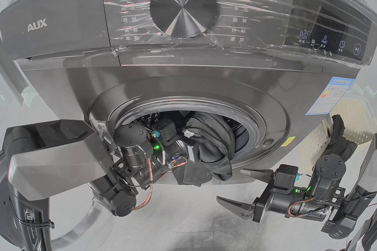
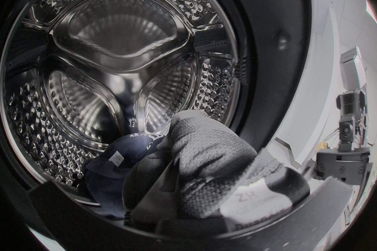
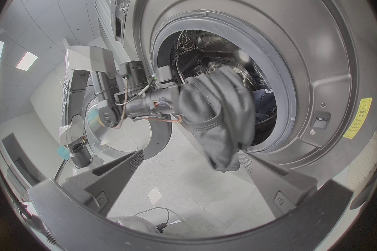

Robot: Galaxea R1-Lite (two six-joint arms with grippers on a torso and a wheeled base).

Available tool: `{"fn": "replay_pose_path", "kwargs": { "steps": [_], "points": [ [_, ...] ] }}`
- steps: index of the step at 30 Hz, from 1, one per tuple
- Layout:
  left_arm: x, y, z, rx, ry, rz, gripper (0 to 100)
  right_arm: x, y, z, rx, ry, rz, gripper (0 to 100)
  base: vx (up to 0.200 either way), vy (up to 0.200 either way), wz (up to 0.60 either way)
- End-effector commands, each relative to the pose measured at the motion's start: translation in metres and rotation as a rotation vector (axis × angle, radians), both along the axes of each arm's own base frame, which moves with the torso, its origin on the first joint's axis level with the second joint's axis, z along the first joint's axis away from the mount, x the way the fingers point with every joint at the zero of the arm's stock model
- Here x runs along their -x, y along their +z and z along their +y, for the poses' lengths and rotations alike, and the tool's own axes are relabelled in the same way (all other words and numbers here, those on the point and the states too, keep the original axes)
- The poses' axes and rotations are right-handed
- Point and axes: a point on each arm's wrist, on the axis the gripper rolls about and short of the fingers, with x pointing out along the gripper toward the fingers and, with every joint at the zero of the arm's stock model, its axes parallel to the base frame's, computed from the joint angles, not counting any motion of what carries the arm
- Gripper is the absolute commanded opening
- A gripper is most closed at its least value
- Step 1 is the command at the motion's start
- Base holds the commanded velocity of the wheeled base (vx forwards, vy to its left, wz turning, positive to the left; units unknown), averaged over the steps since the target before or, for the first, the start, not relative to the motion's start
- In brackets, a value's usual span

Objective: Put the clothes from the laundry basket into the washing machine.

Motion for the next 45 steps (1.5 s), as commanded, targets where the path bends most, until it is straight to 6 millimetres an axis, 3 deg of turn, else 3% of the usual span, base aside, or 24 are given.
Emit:
{"fn": "replay_pose_path", "kwargs": {
  "steps": [1, 5, 10, 17, 22, 24, 35, 43, 44, 45],
  "points": [
    [-0.024, -0.020, -0.014, 0.018, 0.038, 0.000, 0, 0.002, -0.003, 0.003, 0.006, 0.014, 0.008, 100, 0.000, 0.000, 0.00],
    [-0.036, -0.022, -0.020, 0.044, 0.044, -0.020, 0, 0.002, -0.003, 0.003, 0.007, 0.014, 0.009, 100, 0.000, 0.000, 0.00],
    [-0.057, -0.008, -0.028, 0.127, 0.062, -0.082, 0, 0.002, -0.003, 0.004, 0.007, 0.016, 0.009, 100, 0.000, 0.000, 0.00],
    [-0.088, -0.021, -0.031, 0.132, 0.135, -0.083, 0, 0.001, -0.005, 0.004, 0.013, 0.016, 0.015, 100, 0.000, 0.000, 0.00],
    [-0.107, -0.006, -0.027, 0.163, 0.220, -0.105, 0, 0.001, -0.005, 0.004, 0.014, 0.016, 0.016, 100, 0.000, 0.000, 0.00],
    [-0.110, -0.001, -0.026, 0.167, 0.228, -0.108, 0, 0.001, -0.006, 0.005, 0.013, 0.019, 0.016, 100, 0.000, 0.000, 0.00],
    [-0.126, -0.019, -0.038, 0.125, 0.226, -0.055, 0, 0.003, -0.008, 0.008, 0.021, 0.020, 0.027, 100, 0.000, 0.000, 0.00],
    [-0.135, -0.007, -0.031, 0.150, 0.263, -0.088, 0, 0.003, -0.009, 0.008, 0.023, 0.020, 0.029, 100, 0.000, 0.000, 0.00],
    [-0.136, -0.005, -0.031, 0.150, 0.270, -0.090, 100, 0.003, -0.009, 0.008, 0.023, 0.020, 0.029, 100, 0.000, 0.000, 0.00],
    [-0.136, -0.004, -0.030, 0.153, 0.275, -0.092, 100, 0.003, -0.009, 0.008, 0.023, 0.020, 0.029, 100, 0.000, 0.000, 0.00]
  ]
}}
